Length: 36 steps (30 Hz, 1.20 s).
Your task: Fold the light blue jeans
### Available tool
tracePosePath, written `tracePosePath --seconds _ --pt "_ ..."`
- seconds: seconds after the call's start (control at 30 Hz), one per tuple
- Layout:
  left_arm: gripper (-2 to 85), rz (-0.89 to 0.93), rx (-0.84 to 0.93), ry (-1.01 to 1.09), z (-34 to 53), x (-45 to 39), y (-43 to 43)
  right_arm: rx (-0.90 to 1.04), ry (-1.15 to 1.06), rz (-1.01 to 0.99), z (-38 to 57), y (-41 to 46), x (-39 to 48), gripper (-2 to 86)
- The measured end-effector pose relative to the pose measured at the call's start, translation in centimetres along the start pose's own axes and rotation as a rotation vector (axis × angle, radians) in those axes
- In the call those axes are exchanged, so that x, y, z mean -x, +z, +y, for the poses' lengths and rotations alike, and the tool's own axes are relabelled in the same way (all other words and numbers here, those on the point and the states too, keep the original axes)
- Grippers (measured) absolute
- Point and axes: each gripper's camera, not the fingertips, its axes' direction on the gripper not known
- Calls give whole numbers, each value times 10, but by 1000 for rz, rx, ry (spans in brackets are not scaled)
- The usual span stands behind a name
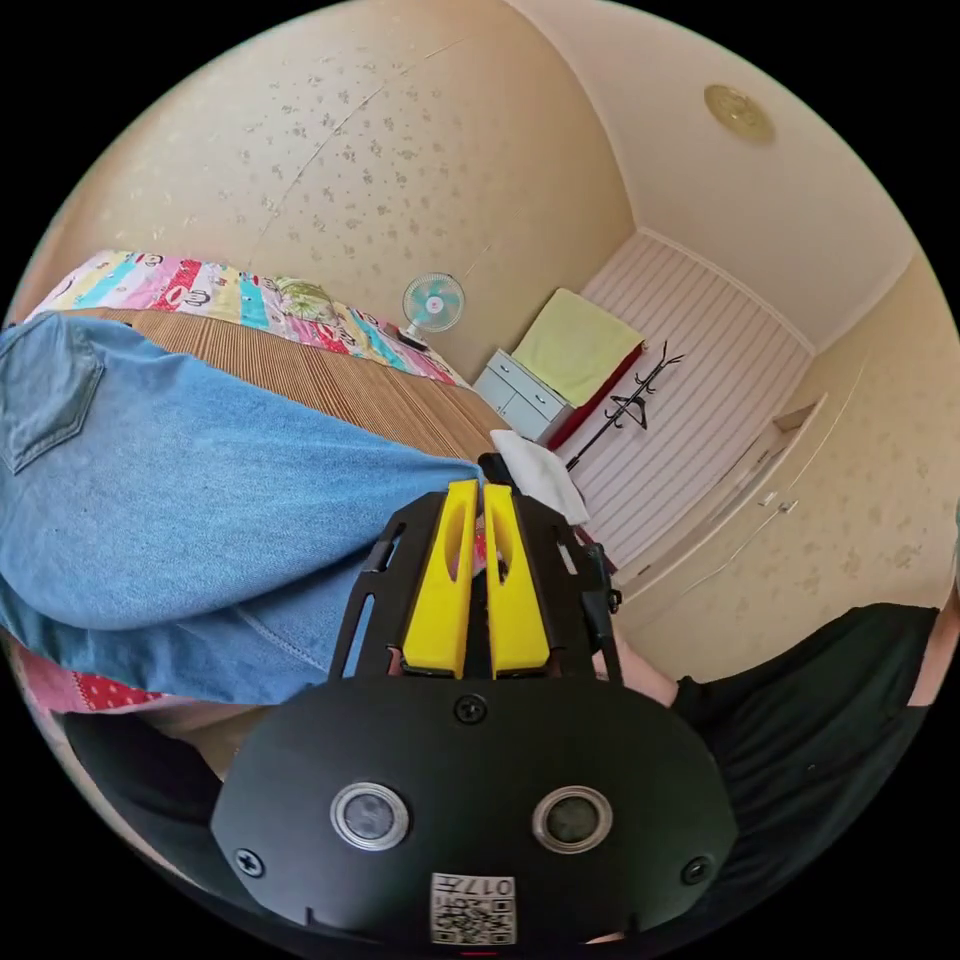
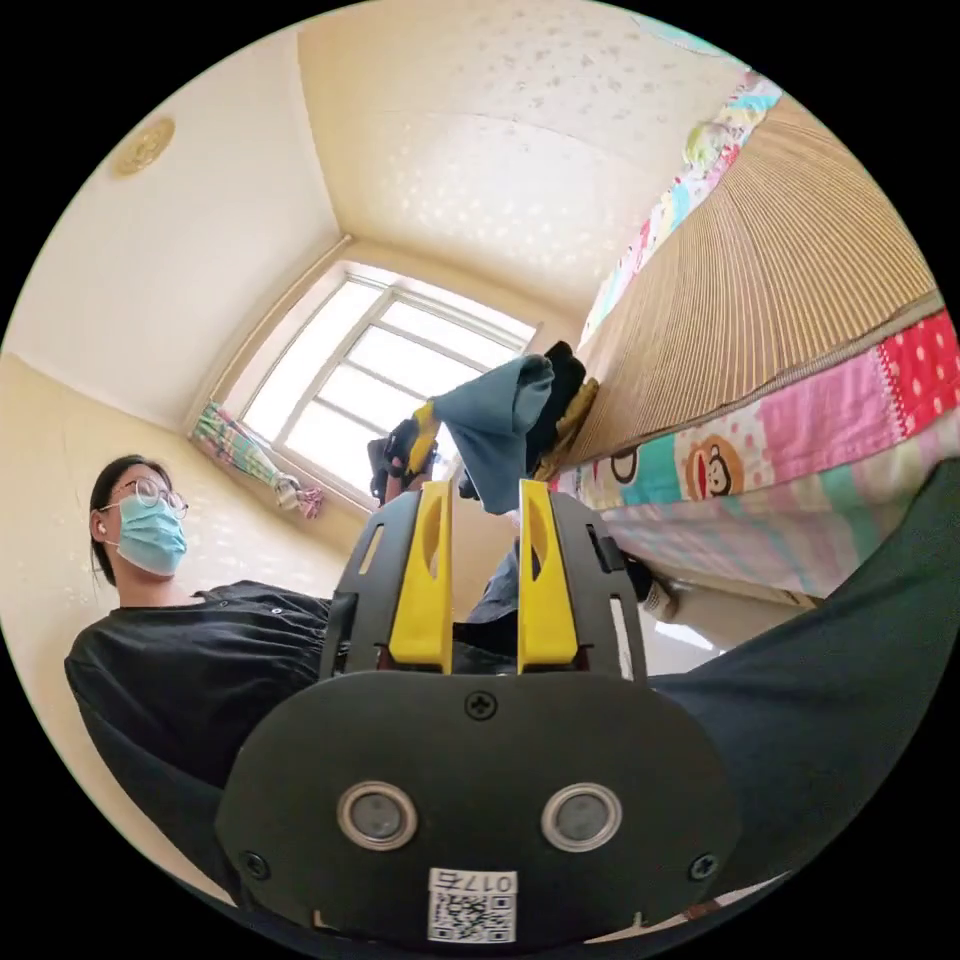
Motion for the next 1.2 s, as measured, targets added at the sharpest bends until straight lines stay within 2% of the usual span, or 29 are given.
tracePosePath --seconds 0.13,0.23,0.27,0.3,0.33,0.4,0.5,0.57,0.63,0.7,0.83,0.87,0.93,1.03,1.1,1.13,1.2 --pt "-10 216 -12 -26 36 -19 0 175 33 -48 3 61 -24 187" --pt "-10 386 49 73 42 -62 11 144 41 -434 -7 92 -43 228" --pt "-10 427 88 131 44 -86 16 82 77 -664 -10 99 -59 231" --pt "-10 396 111 161 48 -106 18 47 106 -835 -13 108 -75 227" --pt "-10 366 112 175 51 -116 18 40 114 -887 -14 112 -79 223" --pt "-10 311 90 277 58 -144 5 16 41 -919 -26 110 -73 206" --pt "-9 267 29 263 60 -148 -26 -75 -68 -918 -40 83 -59 187" --pt "-9 269 22 287 63 -155 -38 -157 -130 -987 -50 61 -50 176" --pt "-9 262 5 314 68 -165 -46 -172 -254 -996 -67 38 -28 165" --pt "-10 324 -10 346 72 -172 -53 -214 -423 -923 -92 -3 12 150" --pt "-10 245 -32 306 75 -156 -60 -358 -612 -1041 -140 -64 52 125" --pt "-10 232 -14 274 73 -143 -60 -381 -716 -1057 -150 -85 69 117" --pt "-10 265 1 206 72 -116 -59 -371 -873 -1037 -156 -111 90 103" --pt "-10 360 -21 84 78 -67 -57 -408 -977 -812 -142 -140 81 79" --pt "-10 381 7 1 83 -36 -48 -431 -845 -527 -120 -147 29 57" --pt "-10 384 17 -11 84 -29 -45 -431 -790 -451 -113 -148 10 51" --pt "-10 396 45 -39 86 -10 -37 -475 -477 -85 -73 -147 -78 28"
